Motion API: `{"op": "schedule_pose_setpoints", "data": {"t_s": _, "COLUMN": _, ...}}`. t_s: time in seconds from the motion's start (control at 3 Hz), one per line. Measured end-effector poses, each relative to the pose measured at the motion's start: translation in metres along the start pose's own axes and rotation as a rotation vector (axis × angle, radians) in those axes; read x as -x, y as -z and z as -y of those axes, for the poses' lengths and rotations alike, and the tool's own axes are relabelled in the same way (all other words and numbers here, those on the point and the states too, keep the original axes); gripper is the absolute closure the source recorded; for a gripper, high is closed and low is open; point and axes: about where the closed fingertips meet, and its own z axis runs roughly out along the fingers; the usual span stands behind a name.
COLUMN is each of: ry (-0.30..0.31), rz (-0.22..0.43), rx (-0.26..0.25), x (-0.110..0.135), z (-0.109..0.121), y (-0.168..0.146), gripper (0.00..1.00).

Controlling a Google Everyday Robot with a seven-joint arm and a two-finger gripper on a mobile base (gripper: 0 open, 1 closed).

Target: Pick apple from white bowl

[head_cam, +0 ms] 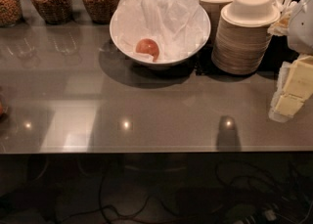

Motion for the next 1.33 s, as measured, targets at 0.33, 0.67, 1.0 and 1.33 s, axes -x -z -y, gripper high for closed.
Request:
{"op": "schedule_pose_setpoints", "data": {"t_s": 0.33, "ry": 0.000, "rz": 0.000, "rx": 0.000, "x": 0.000, "z": 0.000, "y": 0.000, "gripper": 0.00}}
{"op": "schedule_pose_setpoints", "data": {"t_s": 0.67, "ry": 0.015, "rz": 0.058, "rx": -0.045, "x": 0.007, "z": 0.008, "y": 0.000, "gripper": 0.00}}
{"op": "schedule_pose_setpoints", "data": {"t_s": 1.0, "ry": 0.054, "rz": 0.184, "rx": -0.128, "x": 0.027, "z": 0.027, "y": -0.005, "gripper": 0.00}}
{"op": "schedule_pose_setpoints", "data": {"t_s": 1.33, "ry": 0.103, "rz": 0.321, "rx": -0.233, "x": 0.062, "z": 0.057, "y": -0.009, "gripper": 0.00}}
